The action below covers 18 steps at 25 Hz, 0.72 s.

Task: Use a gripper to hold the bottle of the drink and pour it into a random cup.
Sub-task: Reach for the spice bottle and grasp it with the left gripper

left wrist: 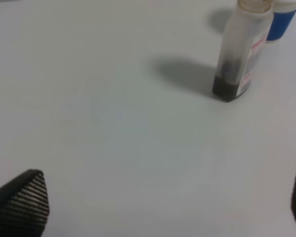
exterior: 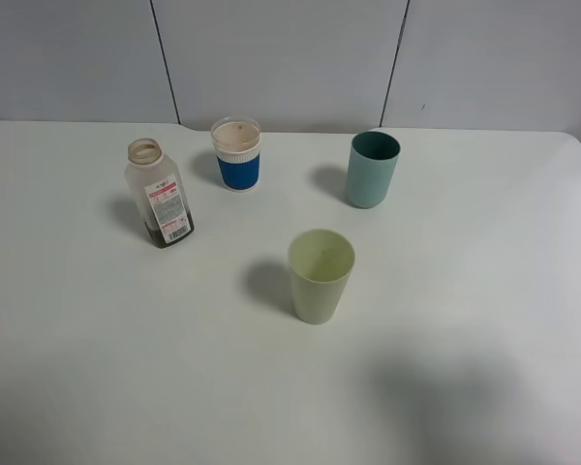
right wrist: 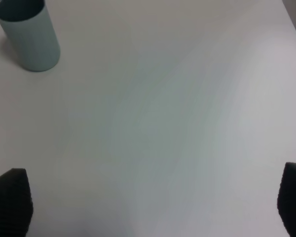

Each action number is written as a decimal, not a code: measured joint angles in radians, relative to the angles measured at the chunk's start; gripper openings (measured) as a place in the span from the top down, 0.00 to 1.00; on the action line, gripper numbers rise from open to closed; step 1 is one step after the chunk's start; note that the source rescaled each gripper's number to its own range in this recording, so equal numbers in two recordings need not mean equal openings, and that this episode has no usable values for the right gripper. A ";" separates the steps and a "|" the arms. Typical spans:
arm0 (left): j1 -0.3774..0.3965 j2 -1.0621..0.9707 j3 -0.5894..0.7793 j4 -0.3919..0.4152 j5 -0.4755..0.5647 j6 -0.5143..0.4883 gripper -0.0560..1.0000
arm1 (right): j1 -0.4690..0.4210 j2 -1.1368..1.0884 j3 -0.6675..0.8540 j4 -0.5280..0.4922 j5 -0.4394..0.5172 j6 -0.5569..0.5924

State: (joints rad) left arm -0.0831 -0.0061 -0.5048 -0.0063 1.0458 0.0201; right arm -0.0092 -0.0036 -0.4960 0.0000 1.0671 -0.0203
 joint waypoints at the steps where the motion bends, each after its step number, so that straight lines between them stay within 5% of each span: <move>1: 0.000 0.000 0.000 0.000 0.000 0.000 0.00 | 0.000 0.000 0.000 0.000 0.000 0.000; 18: 0.000 0.000 0.000 0.000 0.000 0.000 0.00 | 0.000 0.000 0.000 0.000 0.000 0.000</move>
State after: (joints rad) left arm -0.0831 -0.0061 -0.5048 -0.0064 1.0458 0.0201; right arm -0.0092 -0.0036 -0.4960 0.0000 1.0671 -0.0203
